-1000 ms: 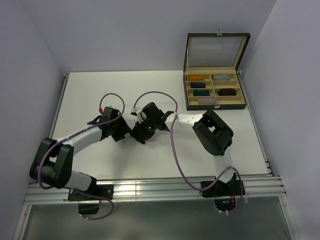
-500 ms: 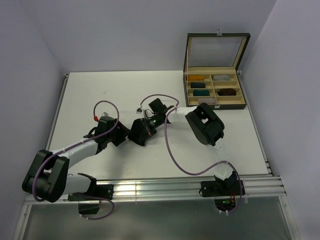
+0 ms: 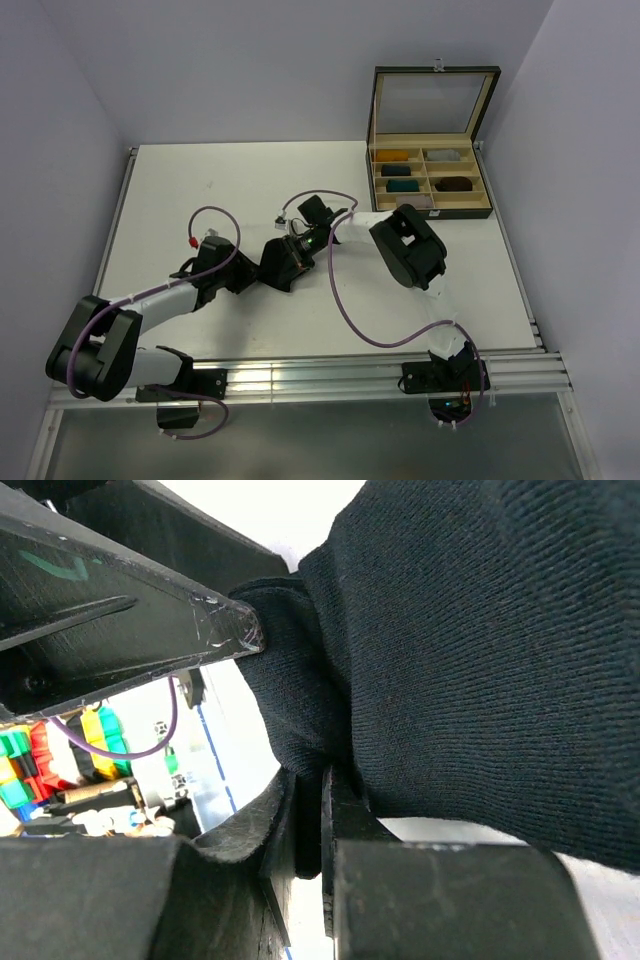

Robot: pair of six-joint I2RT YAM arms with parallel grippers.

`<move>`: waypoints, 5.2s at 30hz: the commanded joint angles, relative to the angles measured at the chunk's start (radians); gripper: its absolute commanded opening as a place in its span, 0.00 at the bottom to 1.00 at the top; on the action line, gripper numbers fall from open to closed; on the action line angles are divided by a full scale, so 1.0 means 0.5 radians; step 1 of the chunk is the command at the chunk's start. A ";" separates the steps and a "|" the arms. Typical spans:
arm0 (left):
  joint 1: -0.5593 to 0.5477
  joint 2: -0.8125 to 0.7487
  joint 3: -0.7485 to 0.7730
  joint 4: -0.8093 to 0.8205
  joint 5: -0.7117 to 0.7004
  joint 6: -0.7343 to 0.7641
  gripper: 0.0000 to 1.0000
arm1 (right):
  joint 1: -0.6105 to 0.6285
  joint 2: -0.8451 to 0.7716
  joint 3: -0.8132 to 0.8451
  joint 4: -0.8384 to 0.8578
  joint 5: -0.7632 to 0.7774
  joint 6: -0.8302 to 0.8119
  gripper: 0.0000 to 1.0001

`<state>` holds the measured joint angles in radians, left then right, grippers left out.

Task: Roll the socks
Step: Roll the sock at the center of the board.

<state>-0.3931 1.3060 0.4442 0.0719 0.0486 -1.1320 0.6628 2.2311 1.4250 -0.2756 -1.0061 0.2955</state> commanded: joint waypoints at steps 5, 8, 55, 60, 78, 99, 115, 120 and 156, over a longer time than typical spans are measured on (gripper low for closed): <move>-0.045 0.002 -0.054 -0.024 -0.088 -0.061 0.44 | -0.006 0.072 0.052 -0.050 0.156 0.056 0.00; -0.064 0.020 -0.054 -0.061 -0.137 -0.077 0.44 | -0.003 0.066 0.049 -0.016 0.165 0.096 0.00; -0.091 0.726 0.790 -0.549 0.108 0.552 0.00 | 0.920 -0.719 -0.776 0.929 2.926 -0.932 0.62; -0.091 0.726 0.793 -0.555 0.102 0.561 0.00 | 0.853 -0.661 -0.779 0.864 2.884 -0.836 0.61; -0.091 0.702 0.854 -0.570 0.072 0.583 0.01 | 0.546 -0.670 -0.690 0.398 2.115 -0.413 0.00; -0.079 0.235 0.456 -0.264 -0.045 0.242 0.58 | 0.021 -0.213 -0.387 0.352 0.469 0.422 0.00; -0.100 -0.074 0.094 0.138 -0.088 0.067 0.62 | -0.031 -0.106 -0.340 0.407 0.343 0.581 0.00; -0.107 -0.038 0.069 0.145 -0.079 0.064 0.62 | -0.037 -0.087 -0.383 0.493 0.316 0.658 0.00; -0.281 0.566 0.424 -0.288 -0.183 0.254 0.00 | -0.071 -0.489 -0.770 0.782 0.641 0.627 0.41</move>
<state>-0.5259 1.5394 0.6399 0.0719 -0.0006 -1.0740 0.6239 2.0548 1.0698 0.2199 -0.8257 0.7288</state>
